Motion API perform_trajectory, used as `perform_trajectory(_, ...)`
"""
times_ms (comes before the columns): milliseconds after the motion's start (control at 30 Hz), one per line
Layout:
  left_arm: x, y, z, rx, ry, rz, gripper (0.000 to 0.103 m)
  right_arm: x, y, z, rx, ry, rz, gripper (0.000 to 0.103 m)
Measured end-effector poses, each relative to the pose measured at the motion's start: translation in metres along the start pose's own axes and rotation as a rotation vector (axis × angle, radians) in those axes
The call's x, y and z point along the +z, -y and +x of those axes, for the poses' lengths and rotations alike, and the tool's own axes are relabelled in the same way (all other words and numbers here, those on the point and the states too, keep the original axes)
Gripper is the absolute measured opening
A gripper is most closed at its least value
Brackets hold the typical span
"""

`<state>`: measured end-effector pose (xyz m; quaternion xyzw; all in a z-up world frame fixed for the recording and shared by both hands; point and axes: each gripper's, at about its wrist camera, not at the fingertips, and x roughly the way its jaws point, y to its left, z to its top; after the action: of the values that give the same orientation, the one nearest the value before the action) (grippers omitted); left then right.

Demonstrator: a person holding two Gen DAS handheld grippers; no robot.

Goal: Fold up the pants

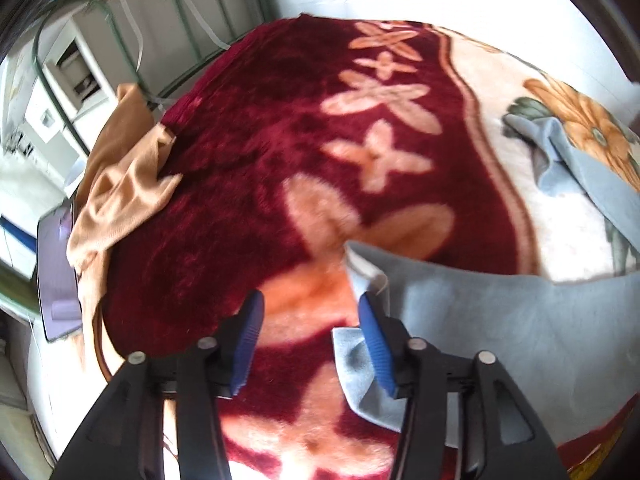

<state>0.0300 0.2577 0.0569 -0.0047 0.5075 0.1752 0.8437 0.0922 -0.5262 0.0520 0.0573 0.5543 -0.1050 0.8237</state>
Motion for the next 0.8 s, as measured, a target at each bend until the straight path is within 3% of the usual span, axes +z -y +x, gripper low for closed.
perform_trajectory(133, 0.008, 0.011, 0.006, 0.008, -0.005, 0.016, 0.058, -0.020, 0.001, -0.001, 0.020, -0.039, -0.027, 0.053)
perform_trajectory(267, 0.008, 0.003, 0.007, 0.020, -0.009, -0.038, 0.058, -0.041, 0.002, 0.005, 0.038, -0.073, -0.034, 0.053)
perform_trajectory(367, 0.002, -0.004, 0.004, -0.007, -0.010, -0.055, 0.059, -0.051, 0.000, 0.011, 0.068, -0.093, -0.026, 0.053)
perform_trajectory(467, 0.001, -0.004, 0.003, -0.041, 0.001, -0.040, 0.068, -0.061, -0.005, 0.020, 0.075, -0.114, -0.037, 0.053)
perform_trajectory(667, 0.008, 0.007, 0.003, -0.120, 0.028, -0.072, 0.068, -0.066, -0.002, 0.022, 0.072, -0.111, -0.023, 0.056)
perform_trajectory(800, 0.009, 0.016, 0.017, -0.052, -0.014, -0.026, 0.069, -0.068, 0.002, 0.023, 0.079, -0.110, -0.011, 0.058)
